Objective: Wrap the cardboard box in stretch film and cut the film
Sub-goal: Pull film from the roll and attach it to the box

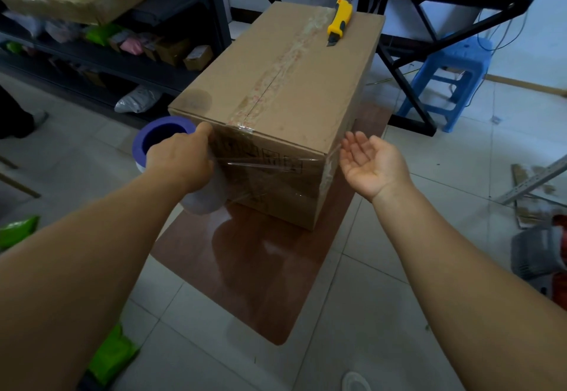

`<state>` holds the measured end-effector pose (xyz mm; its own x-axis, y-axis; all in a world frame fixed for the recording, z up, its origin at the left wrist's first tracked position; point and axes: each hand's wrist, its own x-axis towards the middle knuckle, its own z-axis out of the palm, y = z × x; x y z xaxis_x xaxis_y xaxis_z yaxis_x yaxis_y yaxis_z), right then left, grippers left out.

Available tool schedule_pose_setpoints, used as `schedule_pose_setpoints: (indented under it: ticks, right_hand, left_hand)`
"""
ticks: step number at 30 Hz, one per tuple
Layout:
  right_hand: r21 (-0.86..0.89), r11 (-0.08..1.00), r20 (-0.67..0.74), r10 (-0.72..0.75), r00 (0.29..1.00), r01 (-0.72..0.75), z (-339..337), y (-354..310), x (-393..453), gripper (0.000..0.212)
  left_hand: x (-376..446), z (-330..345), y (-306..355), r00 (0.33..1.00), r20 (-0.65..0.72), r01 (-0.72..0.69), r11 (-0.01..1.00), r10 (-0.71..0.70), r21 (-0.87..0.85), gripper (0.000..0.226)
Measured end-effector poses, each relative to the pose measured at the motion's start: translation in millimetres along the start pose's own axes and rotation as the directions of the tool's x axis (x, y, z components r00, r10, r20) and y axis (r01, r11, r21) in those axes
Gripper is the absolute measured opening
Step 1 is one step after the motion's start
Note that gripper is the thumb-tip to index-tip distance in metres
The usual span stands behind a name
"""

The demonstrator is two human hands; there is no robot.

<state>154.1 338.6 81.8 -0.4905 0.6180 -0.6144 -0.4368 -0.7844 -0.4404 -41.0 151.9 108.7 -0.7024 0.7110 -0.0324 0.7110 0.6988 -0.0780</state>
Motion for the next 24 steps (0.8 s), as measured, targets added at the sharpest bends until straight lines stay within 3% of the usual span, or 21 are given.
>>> schedule_pose_setpoints:
  ticks: [4,8,11,20,22,24]
  right_hand:
    - [-0.145,0.983,-0.081,-0.127,0.989,0.114,-16,17,-4,0.042]
    - [-0.455,0.889,-0.035,-0.078,0.996,0.053,-12,58,-1,0.062]
    - [-0.552,0.832,-0.005,-0.069,0.998,0.055,-1,67,12,0.082]
    - [-0.576,0.811,-0.029,-0.146,0.989,0.102,15,61,28,0.082]
    - [-0.585,0.790,-0.042,-0.257,0.965,0.185,17,65,21,0.073]
    - [-0.674,0.688,-0.112,-0.456,0.883,0.269,22,73,8,0.056]
  left_hand:
    - [1,1,-1,1.000,-0.010,0.000,1.000,0.000,-0.009,0.036]
    - [1,3,-3,1.000,-0.016,-0.003,1.000,0.003,-0.004,0.036]
    - [1,4,-5,1.000,-0.018,-0.007,1.000,0.007,0.000,0.037]
    - [1,3,-7,0.999,-0.022,-0.042,0.999,0.042,-0.010,0.032]
    - [1,1,-9,0.997,-0.017,-0.069,0.998,0.069,0.000,0.029]
    - [1,-1,-10,0.996,-0.001,-0.092,0.996,0.092,0.014,0.027]
